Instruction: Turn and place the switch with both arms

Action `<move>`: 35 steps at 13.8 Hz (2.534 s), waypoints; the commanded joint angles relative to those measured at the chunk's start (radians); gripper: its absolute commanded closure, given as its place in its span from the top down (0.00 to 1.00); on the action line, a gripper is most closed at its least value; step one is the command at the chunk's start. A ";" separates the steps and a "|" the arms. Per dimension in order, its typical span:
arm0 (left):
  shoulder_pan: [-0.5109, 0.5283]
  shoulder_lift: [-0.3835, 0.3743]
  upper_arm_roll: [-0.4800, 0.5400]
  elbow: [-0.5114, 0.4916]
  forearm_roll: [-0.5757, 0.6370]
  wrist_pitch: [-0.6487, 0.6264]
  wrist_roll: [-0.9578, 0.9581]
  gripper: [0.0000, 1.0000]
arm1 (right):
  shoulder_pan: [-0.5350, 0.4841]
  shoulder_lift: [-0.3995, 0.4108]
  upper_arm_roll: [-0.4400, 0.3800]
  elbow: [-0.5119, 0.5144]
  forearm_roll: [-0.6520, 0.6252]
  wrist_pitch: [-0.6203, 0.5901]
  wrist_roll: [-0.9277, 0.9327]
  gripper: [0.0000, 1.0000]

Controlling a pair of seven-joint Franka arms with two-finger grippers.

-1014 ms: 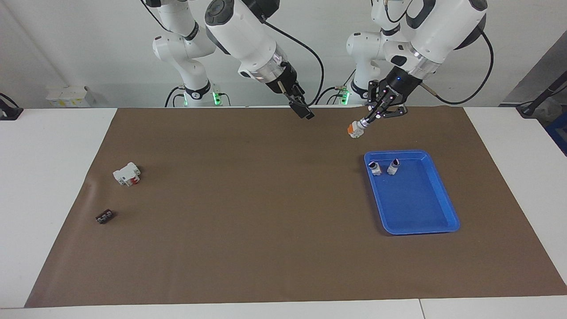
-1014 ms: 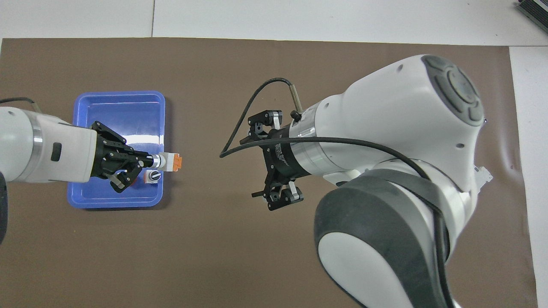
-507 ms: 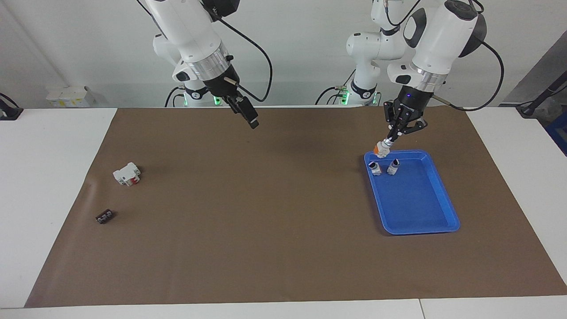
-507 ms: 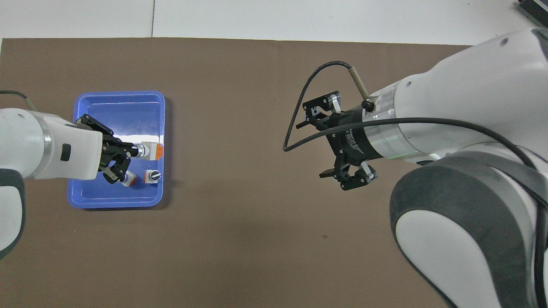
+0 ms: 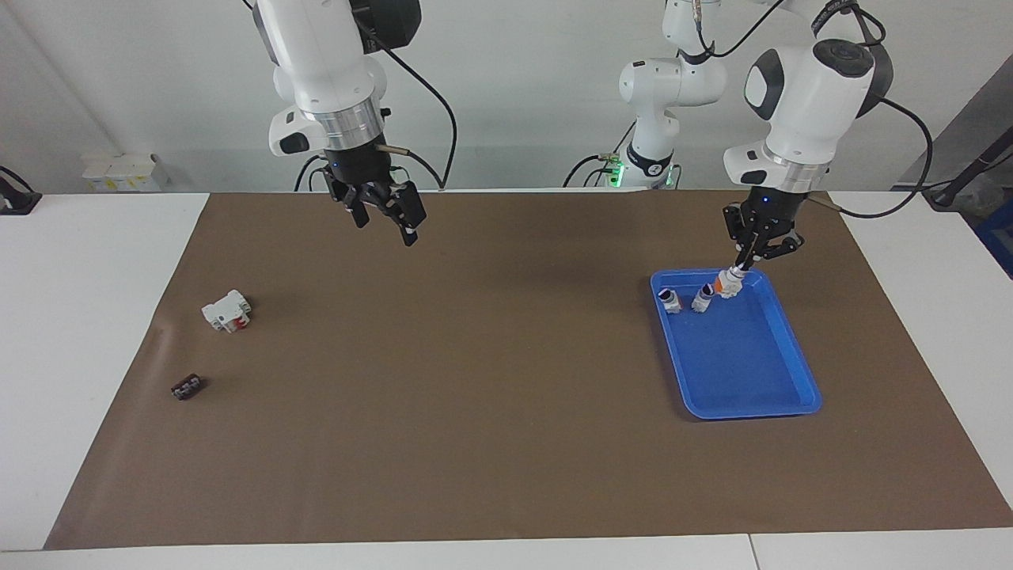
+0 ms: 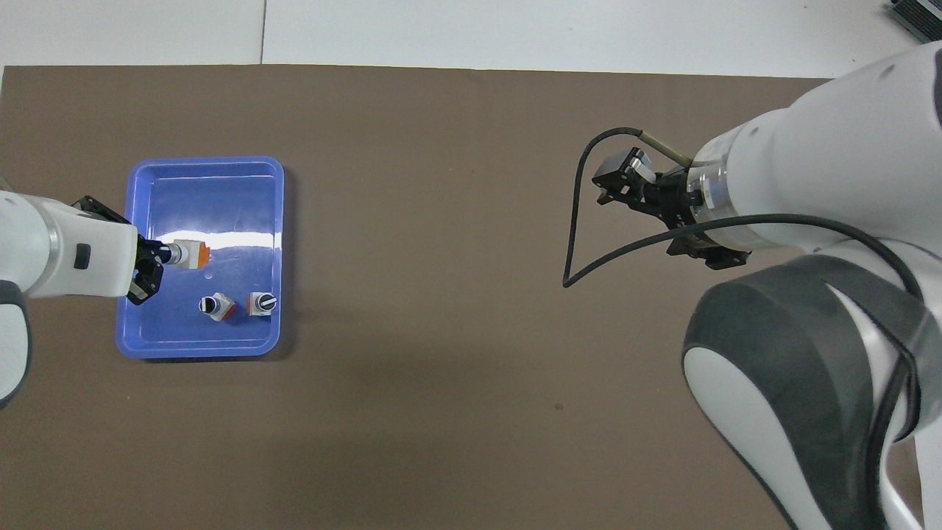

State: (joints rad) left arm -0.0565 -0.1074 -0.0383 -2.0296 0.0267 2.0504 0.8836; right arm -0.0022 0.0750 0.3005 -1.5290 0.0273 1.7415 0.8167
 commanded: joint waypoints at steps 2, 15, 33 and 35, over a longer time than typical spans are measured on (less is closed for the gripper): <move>0.009 0.067 -0.009 -0.012 0.029 0.043 0.000 0.00 | -0.053 -0.049 -0.044 -0.014 -0.036 -0.045 -0.200 0.99; -0.031 0.180 -0.009 -0.082 0.058 0.160 -0.002 0.00 | 0.005 -0.081 -0.313 -0.013 -0.066 -0.172 -0.626 0.99; -0.049 -0.040 -0.014 0.056 -0.016 -0.206 -0.845 1.00 | -0.004 -0.089 -0.311 -0.076 -0.063 -0.171 -0.659 0.99; -0.051 -0.026 -0.012 0.178 -0.043 -0.310 -0.847 1.00 | -0.004 -0.089 -0.311 -0.076 -0.063 -0.168 -0.657 0.99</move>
State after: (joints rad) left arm -0.0990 -0.1471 -0.0585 -1.9654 0.0084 1.8449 0.0582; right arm -0.0062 0.0084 -0.0083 -1.5755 -0.0202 1.5516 0.1857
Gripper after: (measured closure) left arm 0.000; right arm 0.004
